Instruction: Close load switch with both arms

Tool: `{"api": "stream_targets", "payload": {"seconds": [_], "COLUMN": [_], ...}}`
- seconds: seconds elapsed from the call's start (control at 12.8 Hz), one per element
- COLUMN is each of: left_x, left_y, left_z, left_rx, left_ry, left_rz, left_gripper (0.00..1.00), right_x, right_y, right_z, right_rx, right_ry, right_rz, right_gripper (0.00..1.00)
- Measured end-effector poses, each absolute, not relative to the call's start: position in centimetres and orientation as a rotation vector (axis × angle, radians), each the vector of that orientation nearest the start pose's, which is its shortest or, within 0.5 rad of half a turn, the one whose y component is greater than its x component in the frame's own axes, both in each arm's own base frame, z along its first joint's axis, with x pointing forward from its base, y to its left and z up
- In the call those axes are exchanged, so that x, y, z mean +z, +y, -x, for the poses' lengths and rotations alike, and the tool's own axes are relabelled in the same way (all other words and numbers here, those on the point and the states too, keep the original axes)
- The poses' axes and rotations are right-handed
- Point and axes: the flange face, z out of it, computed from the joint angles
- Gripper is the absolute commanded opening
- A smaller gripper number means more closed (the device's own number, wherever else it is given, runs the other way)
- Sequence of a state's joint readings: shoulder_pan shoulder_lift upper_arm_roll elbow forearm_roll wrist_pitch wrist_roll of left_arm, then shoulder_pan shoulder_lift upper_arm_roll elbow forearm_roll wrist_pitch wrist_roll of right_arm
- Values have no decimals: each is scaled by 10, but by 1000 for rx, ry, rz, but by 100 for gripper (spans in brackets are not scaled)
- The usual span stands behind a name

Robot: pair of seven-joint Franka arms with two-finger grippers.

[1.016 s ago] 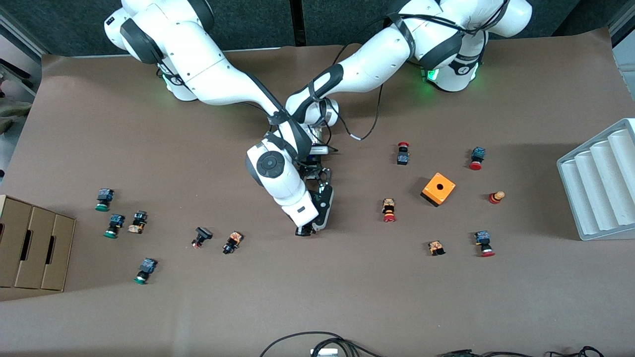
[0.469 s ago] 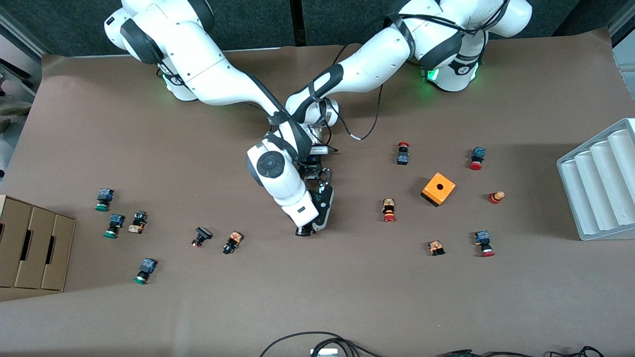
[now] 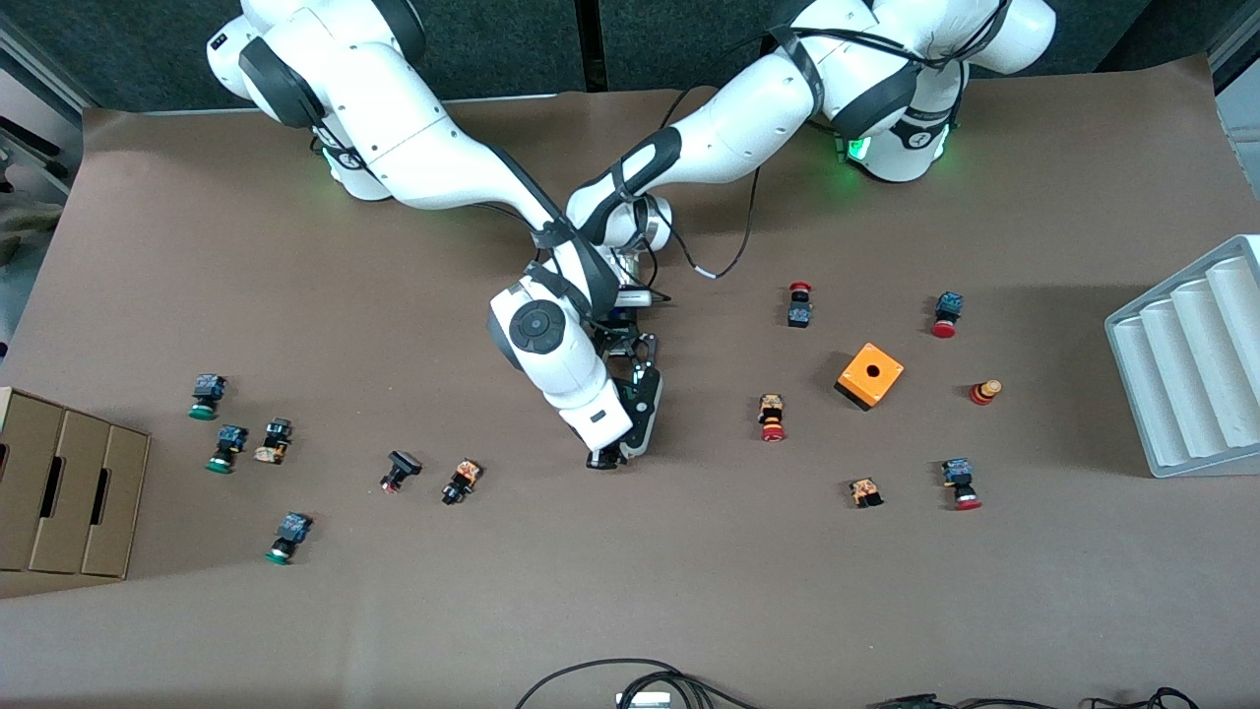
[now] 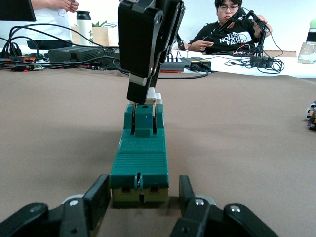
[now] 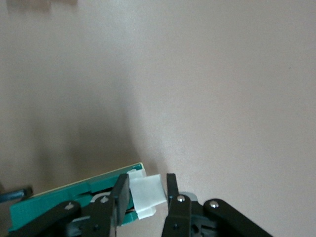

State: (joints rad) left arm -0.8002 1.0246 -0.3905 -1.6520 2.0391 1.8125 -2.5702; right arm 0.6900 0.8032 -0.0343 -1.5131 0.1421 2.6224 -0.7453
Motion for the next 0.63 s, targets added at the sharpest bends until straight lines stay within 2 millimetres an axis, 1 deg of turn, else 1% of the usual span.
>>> {"api": "stream_targets", "payload": {"seconds": [0.31,0.39,0.47,0.55,0.63], "left_x": [52,52,52,52,52], "left_y": [-562,-562,-562,-562,-562], "left_z": [-331,-331,-331,-331,-331], "left_rx": [-1893,-1893,-1893,-1893,-1893], "left_ry": [-68,-68,-68,-68,-68], "left_rz": [2528,2528,2527,2527,2527], "left_gripper": [64,64,64,64,64], "right_x": [218,218,218,218,218], "right_y": [452,452,452,451,451], "right_z": [-585,-585,-585,-586,-586], "right_rx": [-477,-477,-477,-480,-480], "right_ry": [-1851,-1851,-1851,-1850,-1848], "right_rz": [2428,2428,2428,2429,2430], "right_gripper": [37,40,54,77,82]}}
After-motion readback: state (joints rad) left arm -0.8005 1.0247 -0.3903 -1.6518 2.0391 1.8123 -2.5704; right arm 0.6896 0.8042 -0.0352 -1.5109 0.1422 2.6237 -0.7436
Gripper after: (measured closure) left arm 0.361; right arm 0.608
